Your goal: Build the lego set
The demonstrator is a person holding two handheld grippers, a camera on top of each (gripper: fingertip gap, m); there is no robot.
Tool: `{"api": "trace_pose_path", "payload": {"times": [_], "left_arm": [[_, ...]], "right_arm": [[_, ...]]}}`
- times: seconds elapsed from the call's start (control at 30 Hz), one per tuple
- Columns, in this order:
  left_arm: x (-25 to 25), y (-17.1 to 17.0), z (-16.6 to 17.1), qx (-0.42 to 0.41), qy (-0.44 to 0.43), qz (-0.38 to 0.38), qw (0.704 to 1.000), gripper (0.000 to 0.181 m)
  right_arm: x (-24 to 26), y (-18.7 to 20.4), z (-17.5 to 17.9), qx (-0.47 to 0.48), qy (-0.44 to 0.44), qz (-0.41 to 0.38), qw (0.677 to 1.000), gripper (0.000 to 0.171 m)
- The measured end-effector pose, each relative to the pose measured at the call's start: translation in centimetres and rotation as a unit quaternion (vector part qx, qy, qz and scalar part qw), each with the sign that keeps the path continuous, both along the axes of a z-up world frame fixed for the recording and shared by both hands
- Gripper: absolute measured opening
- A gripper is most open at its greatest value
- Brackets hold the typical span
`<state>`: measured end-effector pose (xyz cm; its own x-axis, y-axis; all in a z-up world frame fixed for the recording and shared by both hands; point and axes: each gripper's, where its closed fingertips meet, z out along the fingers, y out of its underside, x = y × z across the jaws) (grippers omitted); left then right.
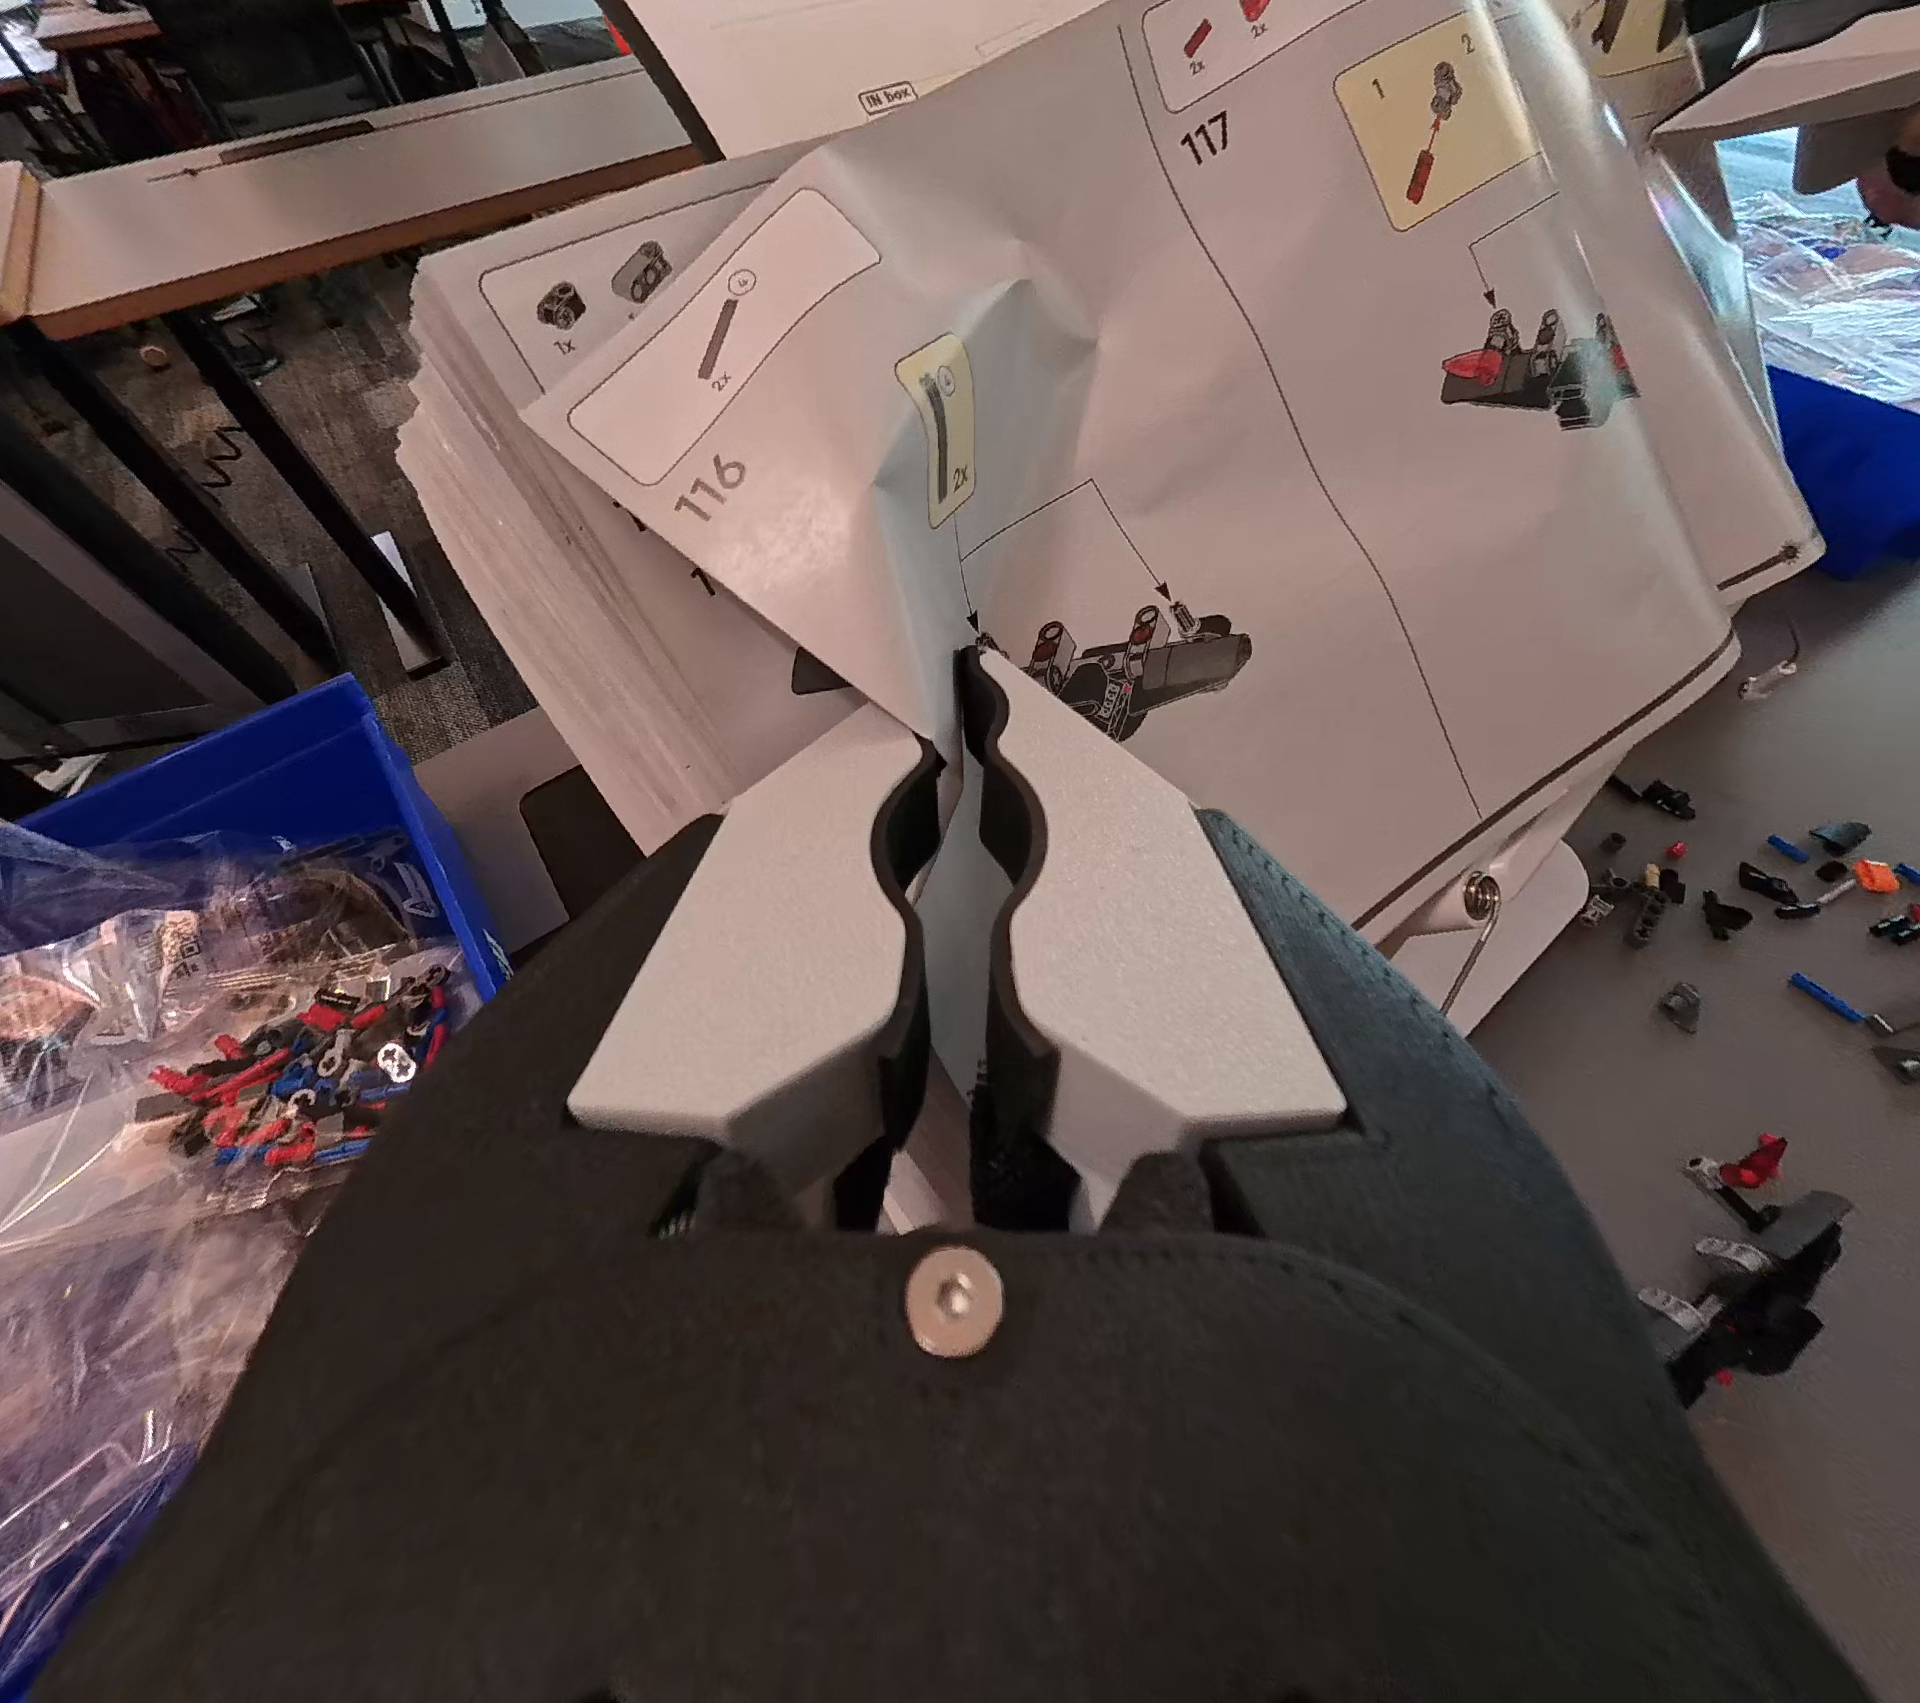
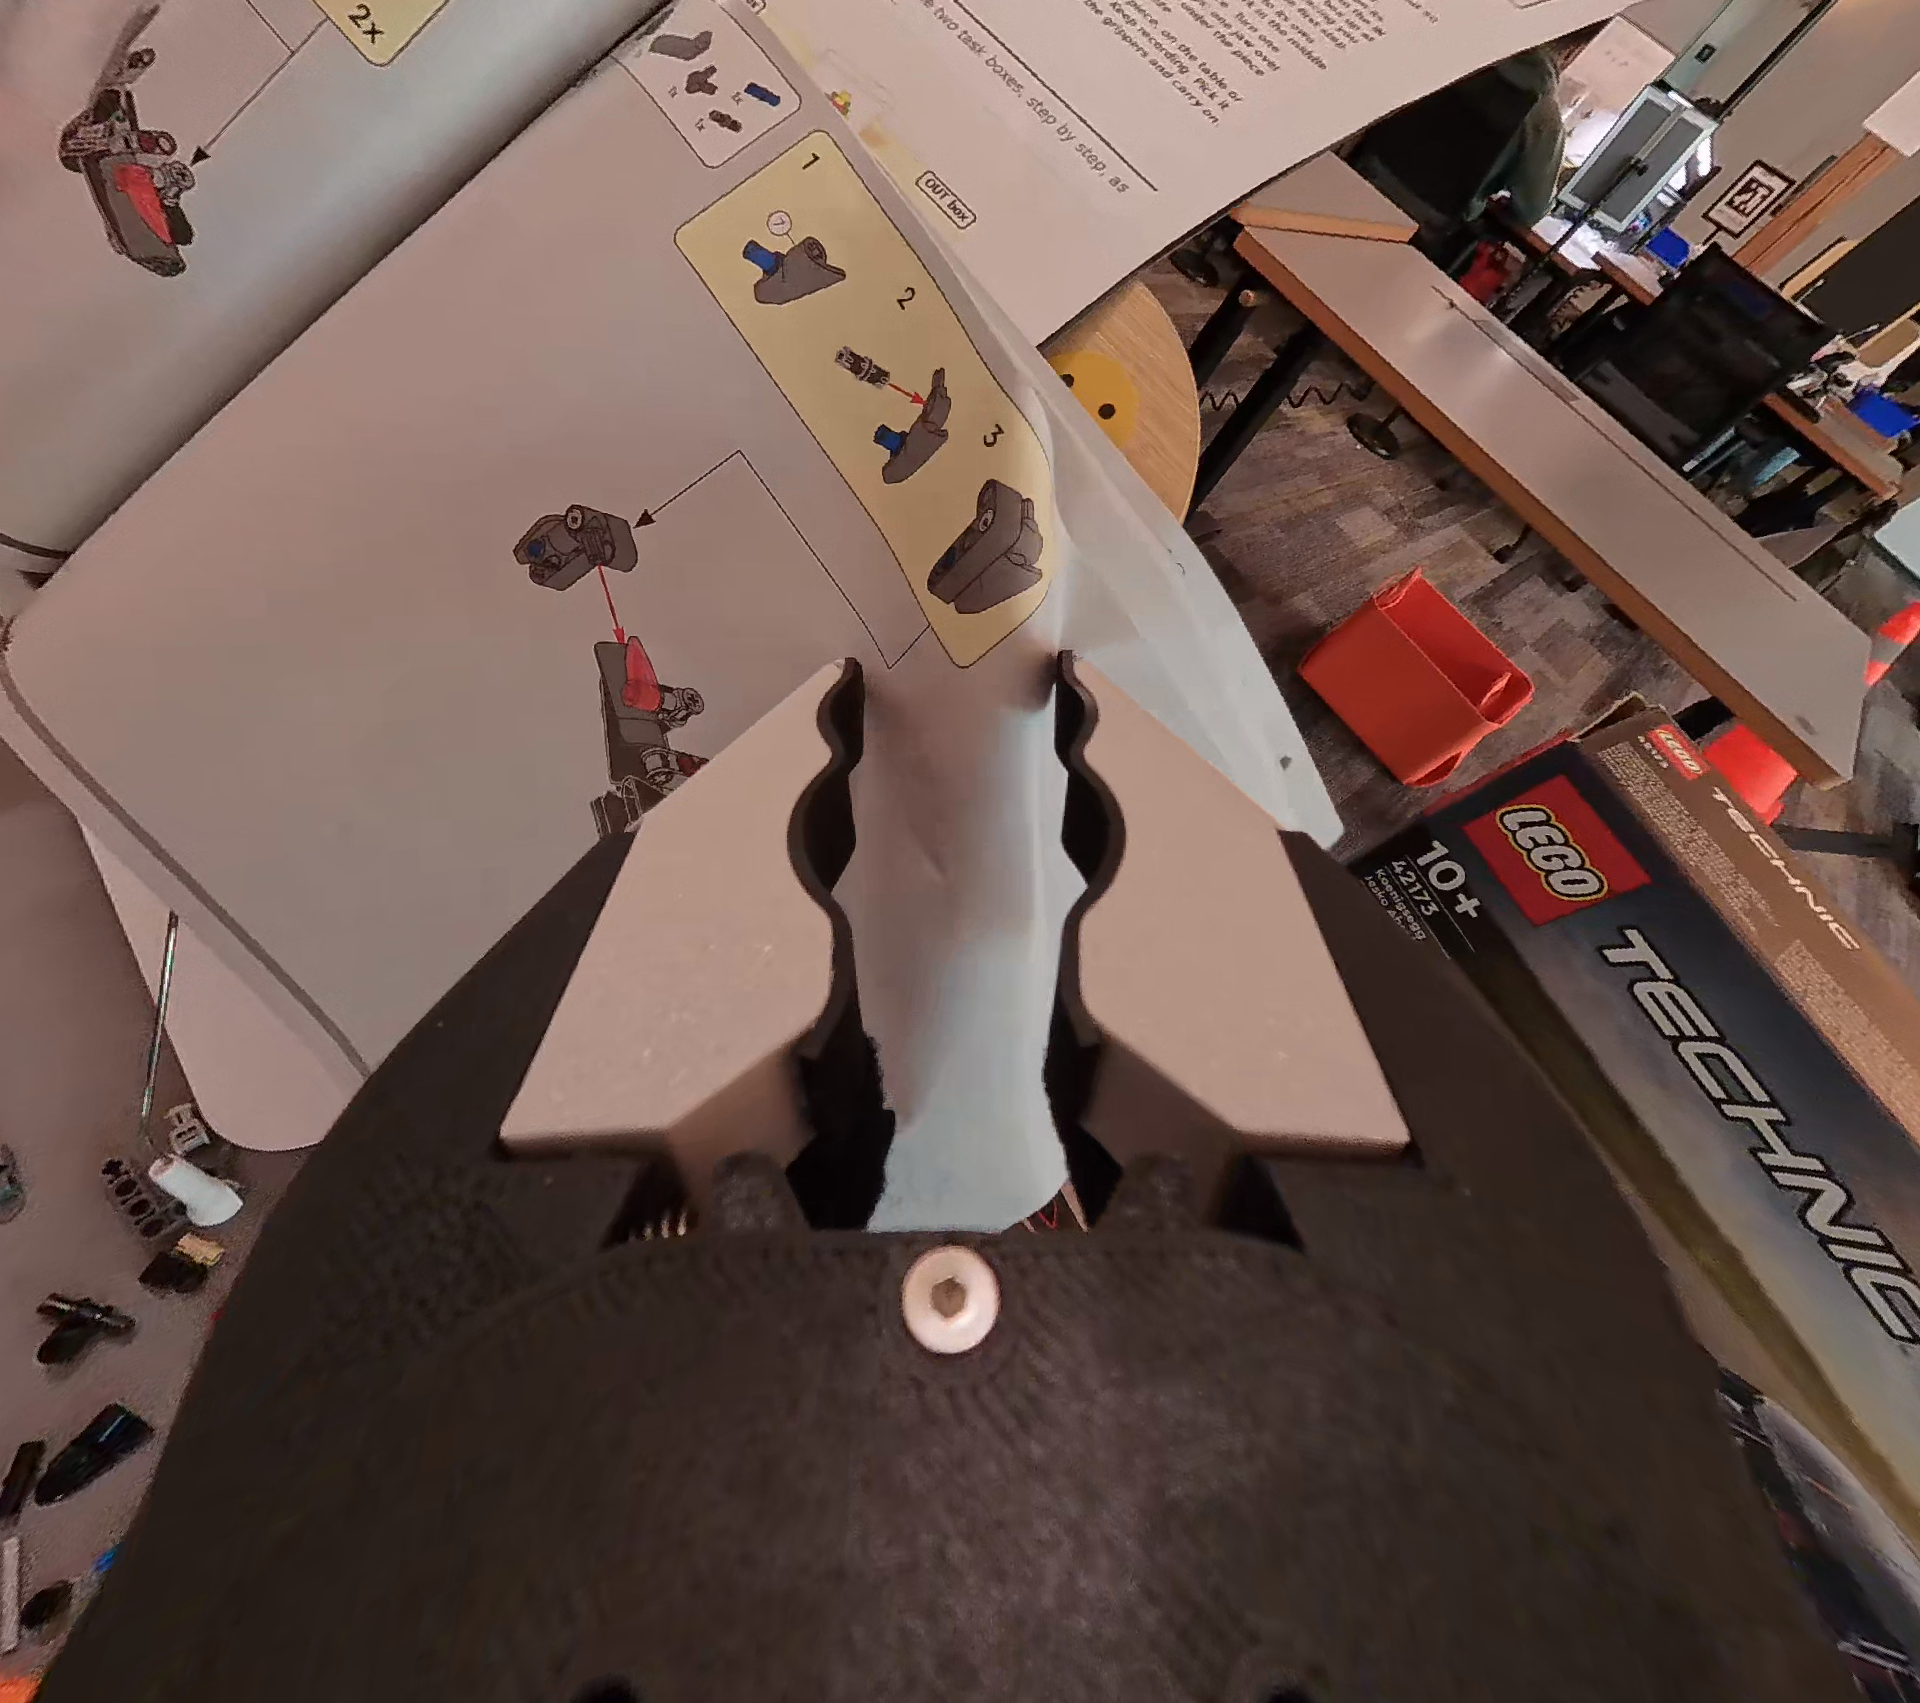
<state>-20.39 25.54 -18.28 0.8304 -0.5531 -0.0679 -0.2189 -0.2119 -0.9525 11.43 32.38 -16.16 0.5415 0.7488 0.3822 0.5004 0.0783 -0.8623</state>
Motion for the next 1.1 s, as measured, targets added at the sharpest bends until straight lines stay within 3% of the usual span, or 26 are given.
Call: {"api": "trace_pose_path", "payload": {"times": [0.27,0.57,0.87,1.03,1.1], "left_arm": [[0.1,0.0,0.1,0.001,0.002,0.003,1.000,0.000],[-0.1,0.4,0.8,0.053,0.055,0.052,0.996,0.007],[-3.5,0.1,1.8,0.067,0.052,0.142,0.986,0.051],[-5.7,-2.0,3.9,0.094,0.053,0.186,0.977,0.059],[-4.8,-3.5,5.0,0.118,0.077,0.179,0.974,0.053]], "right_arm": [[0.0,-0.7,0.2,0.007,0.007,0.008,1.000,0.013],[2.7,-1.1,1.4,0.053,-0.017,-0.073,0.996,0.050],[4.6,-6.6,3.0,0.087,-0.022,-0.076,0.993,0.048],[5.7,-10.6,3.2,0.080,-0.006,-0.058,0.995,0.043],[6.1,-12.3,2.9,0.070,-0.002,-0.049,0.996,0.041]]}}
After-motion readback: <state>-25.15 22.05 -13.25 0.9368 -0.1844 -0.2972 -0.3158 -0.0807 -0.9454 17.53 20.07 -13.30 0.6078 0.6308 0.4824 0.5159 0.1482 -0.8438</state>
